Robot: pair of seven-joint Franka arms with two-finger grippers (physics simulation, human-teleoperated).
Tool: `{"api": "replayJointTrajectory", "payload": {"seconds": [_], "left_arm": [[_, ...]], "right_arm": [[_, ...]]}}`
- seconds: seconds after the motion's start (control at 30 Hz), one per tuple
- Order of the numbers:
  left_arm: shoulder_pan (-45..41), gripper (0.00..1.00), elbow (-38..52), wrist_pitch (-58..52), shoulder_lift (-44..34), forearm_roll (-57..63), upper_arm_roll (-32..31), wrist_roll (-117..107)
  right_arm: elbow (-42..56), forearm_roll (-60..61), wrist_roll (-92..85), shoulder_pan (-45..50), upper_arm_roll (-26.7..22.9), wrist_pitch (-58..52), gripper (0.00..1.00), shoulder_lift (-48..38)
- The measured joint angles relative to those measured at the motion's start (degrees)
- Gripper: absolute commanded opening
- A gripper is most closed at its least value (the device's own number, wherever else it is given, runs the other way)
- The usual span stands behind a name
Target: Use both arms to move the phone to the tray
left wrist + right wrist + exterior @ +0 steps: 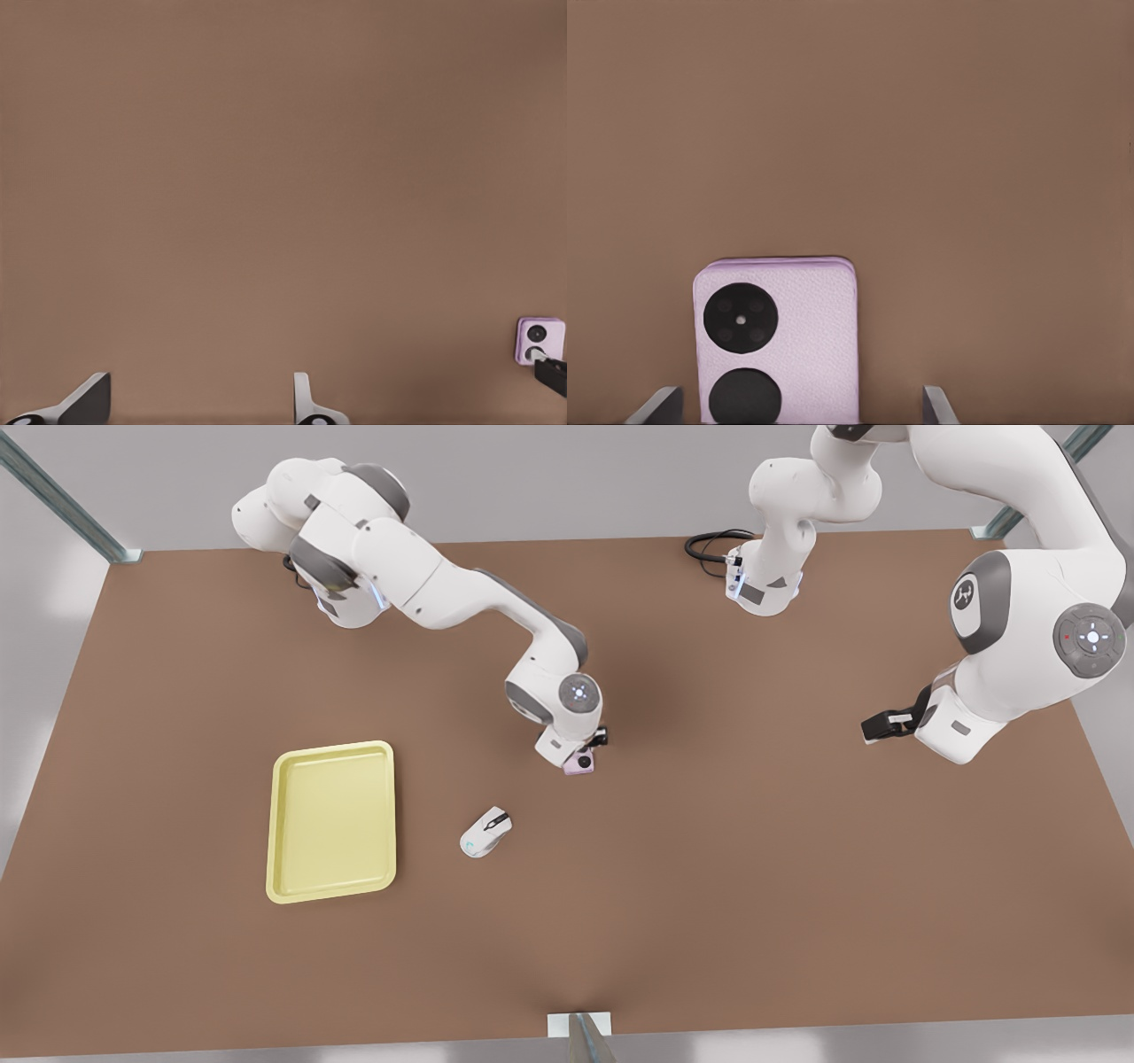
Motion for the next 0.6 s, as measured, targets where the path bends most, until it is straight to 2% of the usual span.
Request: {"api": "replayJointTrajectory", "payload": {"seconds": [0.6], "left_arm": [[0.0, 1.0, 0.07, -1.12, -0.01, 0.14, -0.21, 1.19]], "right_arm": [[-1.93, 3.9, -0.59, -1.63, 0.01, 9.58, 1.0, 1.37]]}}
